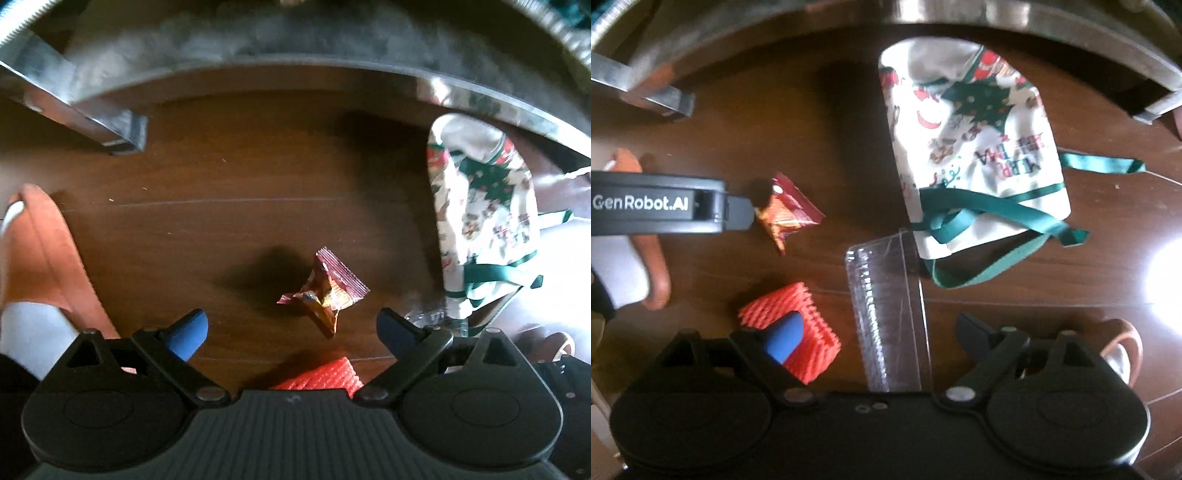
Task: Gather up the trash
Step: 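Close right tool on clear plastic container while left tool grasps red snack wrapper, then lift clear container and snack wrapper in both tools up over the teal wastebasket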
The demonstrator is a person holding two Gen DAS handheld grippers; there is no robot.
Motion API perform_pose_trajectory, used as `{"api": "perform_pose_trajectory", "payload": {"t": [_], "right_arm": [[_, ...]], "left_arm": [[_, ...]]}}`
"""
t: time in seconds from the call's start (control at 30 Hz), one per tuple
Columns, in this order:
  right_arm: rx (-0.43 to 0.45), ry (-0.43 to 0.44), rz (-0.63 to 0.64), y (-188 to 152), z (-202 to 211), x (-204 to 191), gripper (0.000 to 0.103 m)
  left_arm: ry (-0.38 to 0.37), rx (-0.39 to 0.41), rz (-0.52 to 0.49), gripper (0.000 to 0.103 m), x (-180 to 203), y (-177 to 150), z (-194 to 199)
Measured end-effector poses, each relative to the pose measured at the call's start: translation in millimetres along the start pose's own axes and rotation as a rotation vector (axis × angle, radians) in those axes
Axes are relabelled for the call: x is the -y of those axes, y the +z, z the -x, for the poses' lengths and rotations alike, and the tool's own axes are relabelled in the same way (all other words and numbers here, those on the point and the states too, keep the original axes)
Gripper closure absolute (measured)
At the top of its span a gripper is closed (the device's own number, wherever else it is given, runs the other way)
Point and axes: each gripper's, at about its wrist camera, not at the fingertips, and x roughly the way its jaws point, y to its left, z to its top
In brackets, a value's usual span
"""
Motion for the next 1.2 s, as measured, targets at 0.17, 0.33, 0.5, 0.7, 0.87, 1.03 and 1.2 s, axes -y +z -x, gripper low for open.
{"api": "perform_pose_trajectory", "payload": {"t": [0.17,0.33,0.5,0.7,0.87,1.03,1.2], "right_arm": [[-0.073,-0.030,-0.005,3,-38,5,0.014],[-0.091,-0.042,-0.005,5,-56,5,0.017],[-0.091,-0.062,-0.008,8,-66,6,0.022],[-0.060,-0.116,0.044,3,-67,-8,0.032],[-0.046,-0.176,0.072,-3,-68,-18,0.050],[-0.054,-0.186,0.097,-5,-67,-22,0.058],[-0.073,-0.182,0.109,-8,-63,-24,0.060]], "left_arm": [[0.005,-0.031,0.017,0.005,7,5,-27],[0.004,-0.062,0.015,0.015,7,9,-50],[-0.015,-0.061,-0.020,0.027,11,8,-59],[-0.024,-0.043,-0.035,0.043,13,6,-62],[-0.010,-0.026,-0.031,0.059,15,6,-59],[-0.029,-0.027,0.002,0.070,10,9,-57],[-0.046,-0.033,0.054,0.072,-4,6,-46]]}}
